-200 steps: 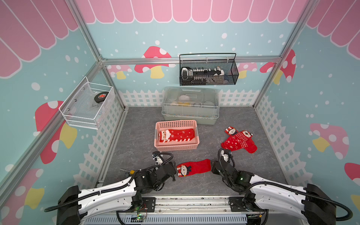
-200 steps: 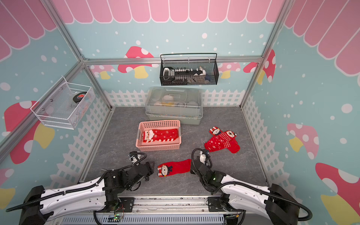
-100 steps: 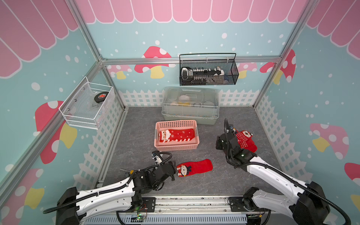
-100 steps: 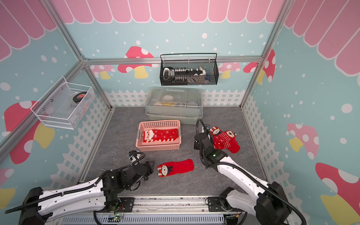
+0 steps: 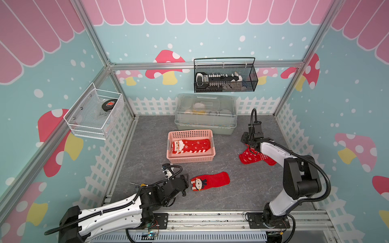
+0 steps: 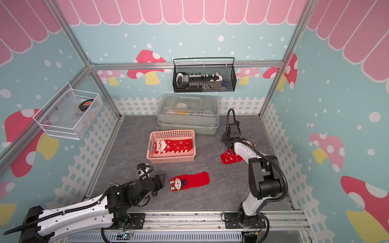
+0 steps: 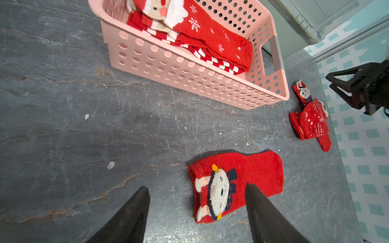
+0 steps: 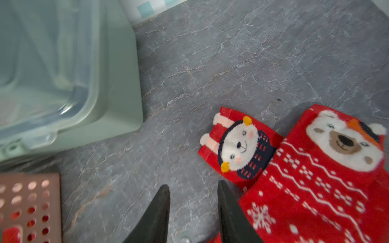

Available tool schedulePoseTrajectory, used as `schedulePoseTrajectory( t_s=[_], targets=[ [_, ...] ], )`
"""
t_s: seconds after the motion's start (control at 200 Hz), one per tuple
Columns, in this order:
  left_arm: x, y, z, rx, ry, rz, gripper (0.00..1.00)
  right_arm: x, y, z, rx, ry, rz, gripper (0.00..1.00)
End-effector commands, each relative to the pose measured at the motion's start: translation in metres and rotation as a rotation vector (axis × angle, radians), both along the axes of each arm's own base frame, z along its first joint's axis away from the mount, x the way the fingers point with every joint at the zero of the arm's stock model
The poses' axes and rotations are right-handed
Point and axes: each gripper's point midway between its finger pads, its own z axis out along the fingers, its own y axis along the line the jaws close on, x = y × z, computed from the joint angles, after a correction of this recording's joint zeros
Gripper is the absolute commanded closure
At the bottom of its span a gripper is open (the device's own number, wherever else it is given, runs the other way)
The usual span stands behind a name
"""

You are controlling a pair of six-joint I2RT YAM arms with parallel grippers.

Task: Place the socks together as a pair
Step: Pick up the sock at the center of the board.

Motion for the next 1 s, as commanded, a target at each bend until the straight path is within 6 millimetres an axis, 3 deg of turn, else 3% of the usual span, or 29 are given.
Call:
schedulePoseTrajectory(
  t_s=[0.0,0.18,0.195,0.25,0.655,0.76,0.865,0.996],
  targets=[
    [-0.001,0.007,-0.005,0.021,-0.007,0.0,0.28,0.016,-0.002,-0.009,0.018,0.03,-0.002,0.65],
    [-0.003,0.011,-0.01,0.009,-0.005,0.003,0.28,0.033,-0.014,-0.018,-0.055,0.056,-0.025,0.64],
    [-0.003,0.011,-0.01,0.008,-0.004,0.002,0.28,0.033,-0.014,-0.03,-0.062,0.084,-0.023,0.64],
    [-0.004,0.011,-0.011,0.006,-0.004,-0.001,0.28,0.036,-0.015,-0.038,-0.078,0.113,-0.022,0.64],
    [-0.011,0.02,-0.014,-0.03,0.008,0.008,0.28,0.032,-0.021,-0.08,-0.112,0.233,-0.041,0.6],
    [-0.012,0.021,-0.014,-0.037,0.011,0.007,0.28,0.028,-0.021,-0.089,-0.108,0.251,-0.044,0.68],
    [-0.013,0.024,-0.013,-0.044,0.011,0.018,0.29,0.023,-0.019,-0.095,-0.096,0.266,-0.039,0.82],
    [-0.013,0.023,-0.009,-0.062,0.007,0.017,0.29,0.021,-0.014,-0.086,-0.066,0.241,-0.029,0.99]
  ],
)
